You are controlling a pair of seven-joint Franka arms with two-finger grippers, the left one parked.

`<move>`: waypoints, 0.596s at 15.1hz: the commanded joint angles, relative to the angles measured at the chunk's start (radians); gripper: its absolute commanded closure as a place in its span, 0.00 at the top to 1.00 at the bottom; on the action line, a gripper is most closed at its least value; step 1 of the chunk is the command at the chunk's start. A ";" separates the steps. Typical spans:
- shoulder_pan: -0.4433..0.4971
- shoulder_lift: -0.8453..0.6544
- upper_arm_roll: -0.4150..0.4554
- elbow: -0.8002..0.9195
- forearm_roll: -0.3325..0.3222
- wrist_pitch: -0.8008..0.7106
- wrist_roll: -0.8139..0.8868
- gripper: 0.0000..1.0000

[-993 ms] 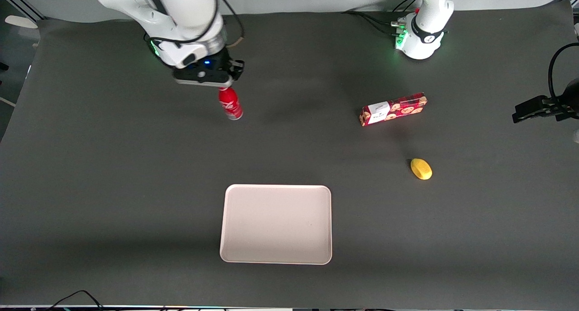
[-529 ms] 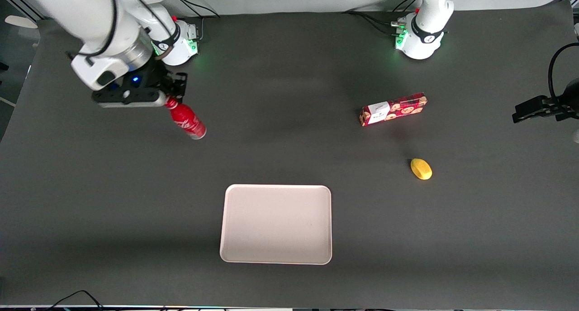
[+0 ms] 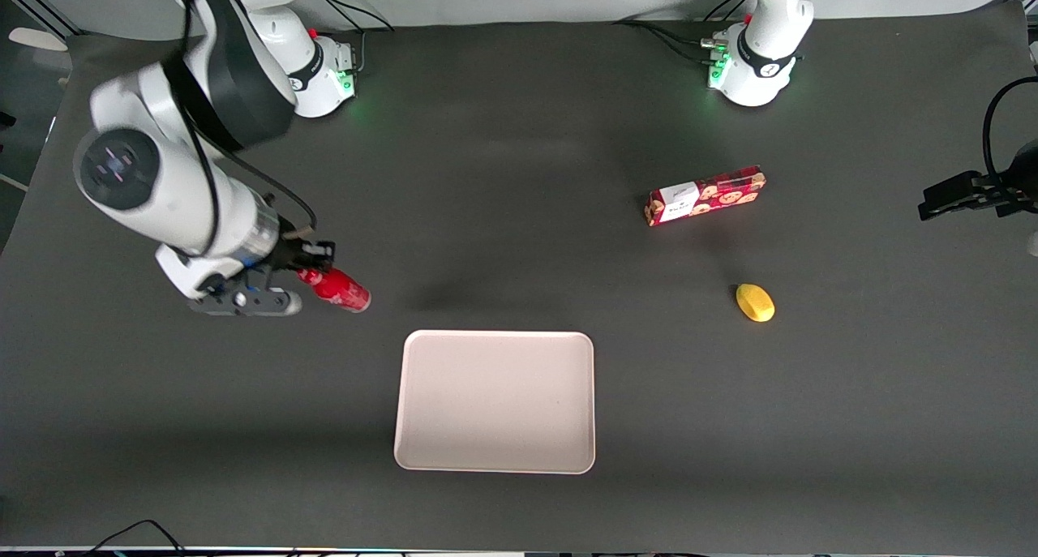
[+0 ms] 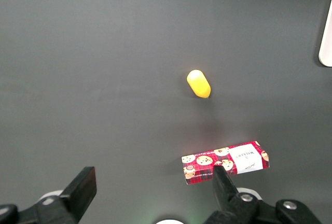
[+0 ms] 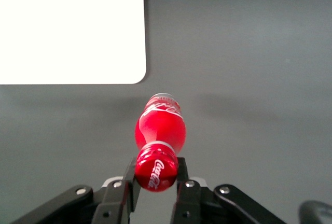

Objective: Place coke bottle on tray
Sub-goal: 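Lift the bottle and carry it toward the white tray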

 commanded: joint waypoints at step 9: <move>0.056 0.285 0.019 0.055 -0.081 0.280 0.236 0.04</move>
